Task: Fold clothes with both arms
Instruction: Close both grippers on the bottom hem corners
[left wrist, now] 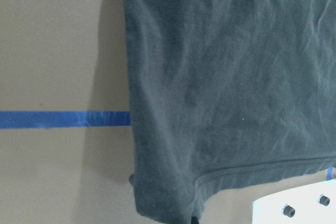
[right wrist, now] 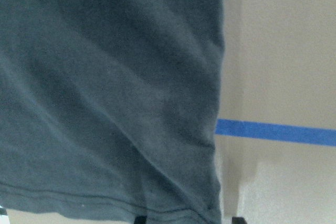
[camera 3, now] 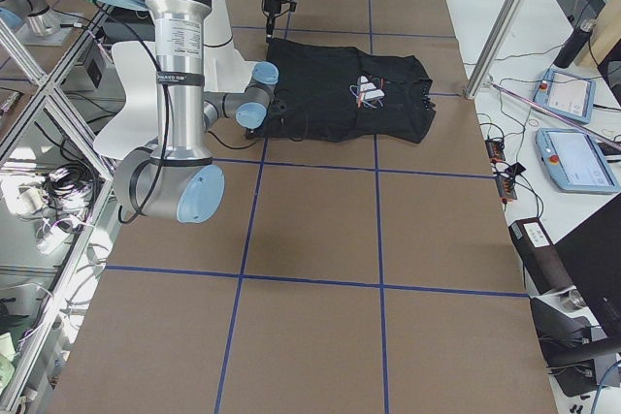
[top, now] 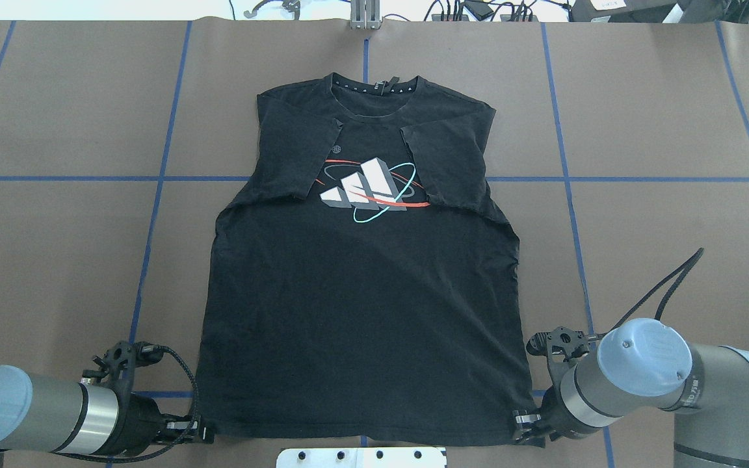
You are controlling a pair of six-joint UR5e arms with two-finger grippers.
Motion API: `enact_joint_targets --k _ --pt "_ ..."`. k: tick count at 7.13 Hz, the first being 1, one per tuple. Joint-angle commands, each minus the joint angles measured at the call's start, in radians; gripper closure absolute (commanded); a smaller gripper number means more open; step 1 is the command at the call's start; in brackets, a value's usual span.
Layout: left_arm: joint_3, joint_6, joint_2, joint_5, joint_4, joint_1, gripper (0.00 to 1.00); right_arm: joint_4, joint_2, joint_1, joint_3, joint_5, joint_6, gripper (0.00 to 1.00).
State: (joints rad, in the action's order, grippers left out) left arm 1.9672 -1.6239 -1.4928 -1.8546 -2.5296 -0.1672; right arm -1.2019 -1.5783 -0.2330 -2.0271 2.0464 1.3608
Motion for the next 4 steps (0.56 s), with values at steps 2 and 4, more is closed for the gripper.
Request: enact_joint_targets --k 2,4 --pt "0.001 -0.001 -0.001 0.002 0.000 0.000 1.00 -0.002 0.000 0.004 0.002 0.001 0.000 0.39" --pt "0.002 -0.034 -0.003 0.002 0.000 0.006 1.00 -0.002 0.001 0.007 0.007 0.000 0.001 0.47"
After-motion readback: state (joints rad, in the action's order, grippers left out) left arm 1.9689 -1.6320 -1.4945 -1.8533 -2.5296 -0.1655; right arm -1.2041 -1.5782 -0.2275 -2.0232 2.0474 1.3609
